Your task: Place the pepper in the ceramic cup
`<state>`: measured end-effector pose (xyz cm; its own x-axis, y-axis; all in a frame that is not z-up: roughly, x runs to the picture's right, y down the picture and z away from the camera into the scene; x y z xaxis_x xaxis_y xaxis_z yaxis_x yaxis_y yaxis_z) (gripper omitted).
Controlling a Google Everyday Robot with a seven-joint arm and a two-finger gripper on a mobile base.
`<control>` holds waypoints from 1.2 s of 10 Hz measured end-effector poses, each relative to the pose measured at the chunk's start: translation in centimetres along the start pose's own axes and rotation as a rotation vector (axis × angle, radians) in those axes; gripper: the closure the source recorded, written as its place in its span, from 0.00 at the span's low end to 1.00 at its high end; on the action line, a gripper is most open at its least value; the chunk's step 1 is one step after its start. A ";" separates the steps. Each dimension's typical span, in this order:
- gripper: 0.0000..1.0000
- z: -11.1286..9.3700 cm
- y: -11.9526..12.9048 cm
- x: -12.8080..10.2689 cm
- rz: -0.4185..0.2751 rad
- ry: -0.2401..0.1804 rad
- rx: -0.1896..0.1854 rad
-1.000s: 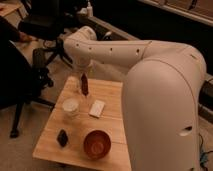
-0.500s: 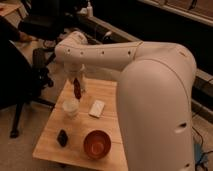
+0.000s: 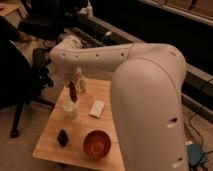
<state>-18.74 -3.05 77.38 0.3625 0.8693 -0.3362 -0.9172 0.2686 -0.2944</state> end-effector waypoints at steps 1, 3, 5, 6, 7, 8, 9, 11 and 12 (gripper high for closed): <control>1.00 0.2 0.3 -0.1 -0.007 0.000 -0.003; 0.97 0.6 0.8 -0.4 -0.017 -0.001 -0.007; 0.79 1.0 1.2 -0.8 -0.021 -0.011 -0.015; 0.69 1.1 1.2 -0.9 -0.016 -0.017 -0.020; 0.57 1.3 1.2 -1.0 -0.009 -0.022 -0.030; 0.49 1.3 1.4 -1.0 -0.004 -0.023 -0.039; 0.39 1.4 1.4 -0.9 0.002 -0.024 -0.050; 0.21 1.5 1.5 -0.7 0.003 -0.017 -0.063; 0.20 1.6 1.5 -0.6 0.002 -0.014 -0.064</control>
<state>-20.64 -2.53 78.54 0.3575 0.8757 -0.3247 -0.9054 0.2396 -0.3506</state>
